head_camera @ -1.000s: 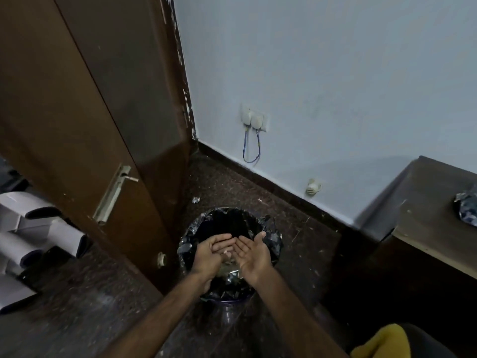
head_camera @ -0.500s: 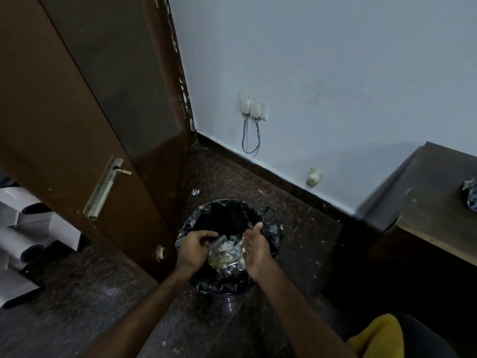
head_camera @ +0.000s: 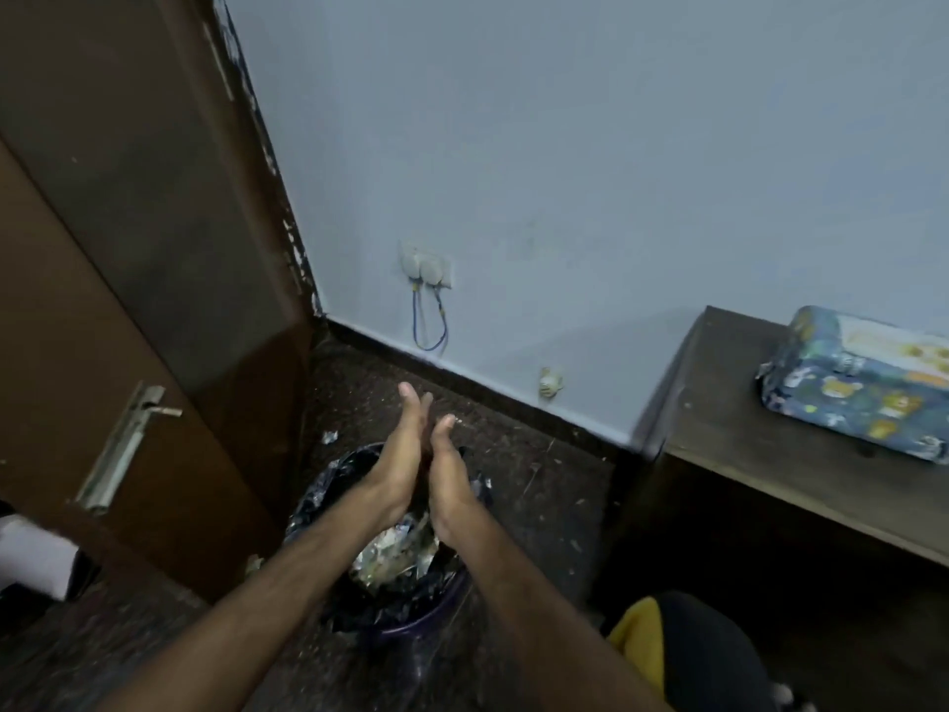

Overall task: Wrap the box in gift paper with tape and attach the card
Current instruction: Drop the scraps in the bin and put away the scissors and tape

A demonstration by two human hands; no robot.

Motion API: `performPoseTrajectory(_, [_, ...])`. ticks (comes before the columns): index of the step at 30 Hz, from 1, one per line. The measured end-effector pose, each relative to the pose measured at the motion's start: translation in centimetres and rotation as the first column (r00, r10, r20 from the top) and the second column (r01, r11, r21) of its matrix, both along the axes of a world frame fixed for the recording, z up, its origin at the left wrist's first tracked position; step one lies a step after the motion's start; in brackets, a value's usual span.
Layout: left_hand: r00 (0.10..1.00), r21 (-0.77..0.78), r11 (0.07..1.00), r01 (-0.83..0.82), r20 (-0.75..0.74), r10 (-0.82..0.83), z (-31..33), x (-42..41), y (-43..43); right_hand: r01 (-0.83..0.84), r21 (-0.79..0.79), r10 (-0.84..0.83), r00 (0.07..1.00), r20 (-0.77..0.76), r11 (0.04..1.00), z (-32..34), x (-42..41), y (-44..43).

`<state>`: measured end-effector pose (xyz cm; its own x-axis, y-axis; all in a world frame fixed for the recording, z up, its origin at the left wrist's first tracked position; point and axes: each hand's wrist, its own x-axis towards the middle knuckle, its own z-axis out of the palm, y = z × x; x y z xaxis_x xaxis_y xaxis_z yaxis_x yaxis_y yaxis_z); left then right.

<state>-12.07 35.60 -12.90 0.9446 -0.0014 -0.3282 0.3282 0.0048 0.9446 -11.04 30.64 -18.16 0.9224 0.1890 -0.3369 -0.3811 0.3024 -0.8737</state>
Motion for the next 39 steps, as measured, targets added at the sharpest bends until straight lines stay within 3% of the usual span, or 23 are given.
performPoseTrajectory(1, [0.998, -0.035, 0.999, -0.001, 0.059, 0.003, 1.7, -0.1, -0.8, 0.024, 0.042, -0.024, 1.0, 0.012, 0.999, 1.0, 0.2, -1.1])
performPoseTrajectory(4, [0.984, 0.001, 1.0, 0.001, 0.178, -0.001, 3.8, 1.1, -2.2, 0.113, -0.037, -0.11, 0.991, 0.075, 0.993, 3.2, 0.8, -5.2])
performPoseTrajectory(6, [0.967, 0.021, 0.998, 0.057, 0.248, -0.06, 5.7, 1.5, -5.5, 0.227, -0.085, -0.205, 0.955, 0.215, 0.97, 6.1, 0.0, -10.9])
performPoseTrajectory(11, [0.825, 0.349, 0.904, 0.247, 0.414, -0.385, 10.3, 1.7, -16.2, 0.467, -0.253, -0.286, 0.803, 0.522, 0.847, 11.5, -2.4, -27.0])
performPoseTrajectory(13, [0.741, 0.443, 0.844, 0.302, 0.449, -0.5, 11.8, 1.0, -20.6, 0.553, -0.275, -0.33, 0.753, 0.569, 0.787, 13.8, -4.0, -32.2])
performPoseTrajectory(15, [0.613, 0.576, 0.758, 0.306, 0.49, -0.62, 12.8, 0.0, -25.5, 0.68, -0.303, -0.428, 0.684, 0.591, 0.667, 15.4, -5.9, -37.5])
performPoseTrajectory(18, [0.441, 0.674, 0.675, 0.301, 0.529, -0.725, 12.5, -1.3, -31.3, 0.805, -0.528, -0.413, 0.593, 0.691, 0.271, 15.6, -8.6, -44.8])
performPoseTrajectory(20, [0.334, 0.735, 0.61, 0.297, 0.519, -0.787, 11.4, -2.2, -34.5, 0.766, -0.635, -0.401, 0.614, 0.68, 0.097, 15.1, -10.5, -48.9])
performPoseTrajectory(23, [0.195, 0.827, 0.501, 0.256, 0.464, -0.864, 9.0, -3.5, -38.7, 0.612, -0.788, -0.41, 0.702, 0.583, -0.073, 13.7, -11.9, -54.5])
performPoseTrajectory(26, [0.127, 0.916, 0.352, 0.194, 0.332, -0.935, 6.3, -4.1, -42.4, 0.284, -0.955, -0.36, 0.885, 0.296, -0.086, 11.7, -12.4, -57.4])
performPoseTrajectory(28, [0.115, 0.958, 0.251, 0.136, 0.236, -0.965, 4.6, -3.8, -44.2, 0.087, -0.993, -0.307, 0.945, 0.108, -0.083, 10.1, -13.0, -57.6])
performPoseTrajectory(31, [0.122, 0.984, 0.123, 0.127, 0.107, -0.987, 2.1, -3.2, -46.4, 0.076, -0.974, -0.208, 0.971, 0.122, -0.215, 9.0, -14.3, -57.8])
performPoseTrajectory(32, [0.124, 0.989, 0.096, 0.111, 0.082, -0.989, 1.4, -3.1, -46.9, 0.099, -0.97, -0.202, 0.969, 0.145, -0.22, 8.9, -14.6, -57.8])
performPoseTrajectory(35, [0.127, 0.992, 0.125, 0.025, 0.121, -0.985, 0.6, -2.5, -48.3, 0.151, -0.97, -0.141, 0.974, 0.179, -0.189, 8.6, -15.3, -57.7])
performPoseTrajectory(39, [0.051, 0.976, 0.188, -0.111, 0.194, -0.98, 1.3, -2.6, -48.7, 0.089, -0.948, -0.037, 0.994, 0.105, -0.307, 7.7, -16.0, -57.2])
